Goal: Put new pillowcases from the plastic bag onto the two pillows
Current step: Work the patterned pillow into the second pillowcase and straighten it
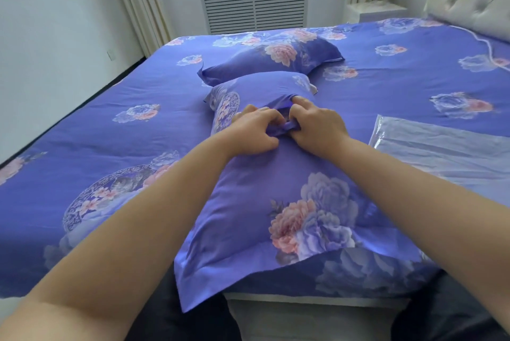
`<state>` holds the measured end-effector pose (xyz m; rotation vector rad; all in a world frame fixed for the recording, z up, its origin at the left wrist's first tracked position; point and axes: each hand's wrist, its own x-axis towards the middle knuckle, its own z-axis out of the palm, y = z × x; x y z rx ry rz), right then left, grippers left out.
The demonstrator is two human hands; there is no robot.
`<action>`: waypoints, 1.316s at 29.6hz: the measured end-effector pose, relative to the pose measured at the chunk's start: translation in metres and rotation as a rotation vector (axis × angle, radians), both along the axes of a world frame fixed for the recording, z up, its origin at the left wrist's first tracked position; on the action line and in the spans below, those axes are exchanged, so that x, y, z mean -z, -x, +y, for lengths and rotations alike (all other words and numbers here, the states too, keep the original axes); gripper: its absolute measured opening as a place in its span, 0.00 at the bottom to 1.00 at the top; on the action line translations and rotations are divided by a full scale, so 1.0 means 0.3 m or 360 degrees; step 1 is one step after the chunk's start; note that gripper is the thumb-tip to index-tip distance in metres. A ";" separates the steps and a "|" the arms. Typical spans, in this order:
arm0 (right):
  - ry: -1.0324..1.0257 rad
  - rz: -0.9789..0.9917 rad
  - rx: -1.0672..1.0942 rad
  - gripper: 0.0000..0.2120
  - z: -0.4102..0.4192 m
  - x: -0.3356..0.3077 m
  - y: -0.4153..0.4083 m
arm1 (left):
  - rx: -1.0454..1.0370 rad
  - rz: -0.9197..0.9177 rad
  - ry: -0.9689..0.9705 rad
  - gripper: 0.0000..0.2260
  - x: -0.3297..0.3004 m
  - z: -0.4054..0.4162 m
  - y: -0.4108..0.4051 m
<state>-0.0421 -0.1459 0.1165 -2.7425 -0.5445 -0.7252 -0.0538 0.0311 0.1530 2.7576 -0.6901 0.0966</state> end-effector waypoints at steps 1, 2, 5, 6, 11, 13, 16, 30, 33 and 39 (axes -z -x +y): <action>-0.0032 0.0003 -0.0024 0.07 0.001 -0.007 -0.001 | 0.0005 -0.0070 -0.0071 0.18 0.004 -0.014 0.000; -0.0045 0.0026 -0.0032 0.07 0.002 -0.015 -0.003 | 0.0000 -0.0104 -0.0176 0.17 0.013 -0.024 -0.003; 0.0081 0.0172 0.0125 0.06 -0.004 -0.037 -0.022 | -0.0211 -0.0156 -0.0621 0.14 0.027 0.004 -0.035; 0.0158 0.0204 0.0232 0.06 -0.015 -0.036 -0.032 | -0.0336 -0.0165 -0.0765 0.15 0.024 0.032 -0.053; 0.0487 0.0369 0.0489 0.15 -0.086 0.003 -0.067 | -0.0563 0.0043 -0.1128 0.14 0.035 0.162 -0.114; 0.0568 0.0435 0.0531 0.15 -0.102 0.015 -0.077 | -0.0565 0.0144 -0.1215 0.14 0.044 0.191 -0.119; 0.0728 0.0577 0.0578 0.13 -0.099 0.010 -0.088 | -0.0553 0.0214 -0.1293 0.11 0.056 0.220 -0.125; -0.0064 0.0020 0.0369 0.10 0.007 0.033 -0.115 | -0.0689 -0.0163 -0.0309 0.09 0.305 0.322 -0.125; -0.0566 0.0399 0.0741 0.15 -0.083 0.052 -0.192 | -0.0534 0.0092 -0.0253 0.08 0.269 0.338 -0.125; -0.0671 0.0574 0.0709 0.15 -0.069 0.206 -0.144 | -0.0564 0.0010 -0.0773 0.07 0.218 0.354 -0.169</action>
